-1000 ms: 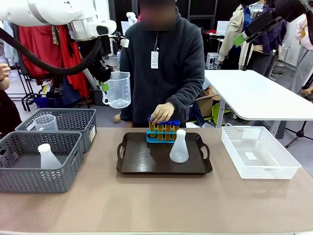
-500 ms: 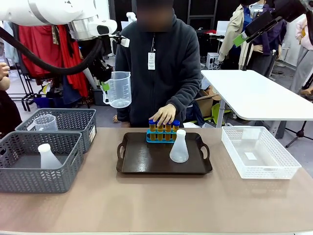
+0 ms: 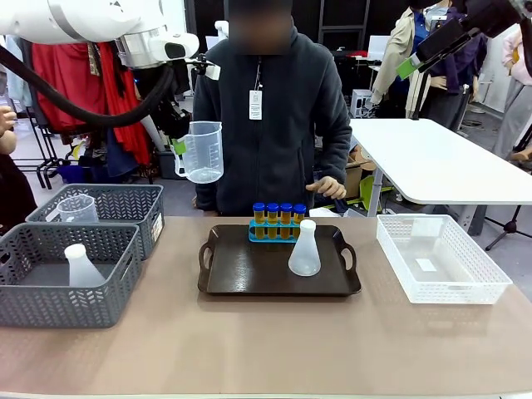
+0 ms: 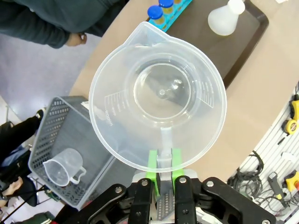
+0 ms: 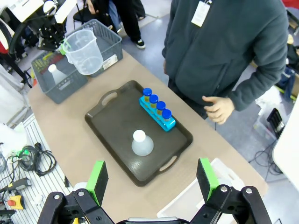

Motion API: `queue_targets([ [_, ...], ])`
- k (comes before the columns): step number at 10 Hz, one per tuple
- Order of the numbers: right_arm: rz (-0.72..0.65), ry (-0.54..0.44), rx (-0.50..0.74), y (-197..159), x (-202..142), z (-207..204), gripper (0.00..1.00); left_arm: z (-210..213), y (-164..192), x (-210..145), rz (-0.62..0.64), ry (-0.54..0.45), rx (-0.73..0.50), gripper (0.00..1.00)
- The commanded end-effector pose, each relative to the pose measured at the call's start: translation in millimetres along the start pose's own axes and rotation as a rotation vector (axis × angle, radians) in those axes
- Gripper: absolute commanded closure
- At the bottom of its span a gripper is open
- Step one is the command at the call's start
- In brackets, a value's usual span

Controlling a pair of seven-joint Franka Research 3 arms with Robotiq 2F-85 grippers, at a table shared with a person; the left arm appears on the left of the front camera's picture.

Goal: Prepare the laboratory tools.
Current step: Pick up one Large Measuring Cup and place it on the Handle tray.

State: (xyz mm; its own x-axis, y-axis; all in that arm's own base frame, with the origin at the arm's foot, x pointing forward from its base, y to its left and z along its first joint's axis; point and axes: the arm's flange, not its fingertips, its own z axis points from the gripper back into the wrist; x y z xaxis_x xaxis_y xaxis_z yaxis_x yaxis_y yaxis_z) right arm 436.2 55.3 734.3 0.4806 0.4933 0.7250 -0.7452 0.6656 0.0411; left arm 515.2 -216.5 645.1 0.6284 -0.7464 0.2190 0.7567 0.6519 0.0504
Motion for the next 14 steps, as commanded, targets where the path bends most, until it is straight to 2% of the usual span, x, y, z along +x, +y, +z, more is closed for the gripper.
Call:
queue_targets([
  [1, 0.004, -0.002, 0.001, 0.5, 0.2, 1.6, 0.00, 2.4, 1.3, -2.3, -0.001, -0.001, 0.003, 1.00],
  [5, 0.004, -0.002, 0.001, 0.5, 0.2, 1.6, 0.00, -38.9, -27.7, 19.8, -0.080, 0.020, -0.041, 1.00],
  [8, 0.004, -0.002, 0.001, 0.5, 0.2, 1.6, 0.00, -93.0, -48.2, 28.8, -0.131, 0.052, -0.078, 1.00],
  [11, 0.004, -0.002, 0.001, 0.5, 0.2, 1.6, 0.00, -139.5, -66.9, 35.4, -0.192, 0.018, -0.031, 1.00],
  [14, 0.004, -0.002, 0.001, 0.5, 0.2, 1.6, 0.00, -172.9, -67.0, 40.5, -0.222, 0.012, -0.024, 1.00],
])
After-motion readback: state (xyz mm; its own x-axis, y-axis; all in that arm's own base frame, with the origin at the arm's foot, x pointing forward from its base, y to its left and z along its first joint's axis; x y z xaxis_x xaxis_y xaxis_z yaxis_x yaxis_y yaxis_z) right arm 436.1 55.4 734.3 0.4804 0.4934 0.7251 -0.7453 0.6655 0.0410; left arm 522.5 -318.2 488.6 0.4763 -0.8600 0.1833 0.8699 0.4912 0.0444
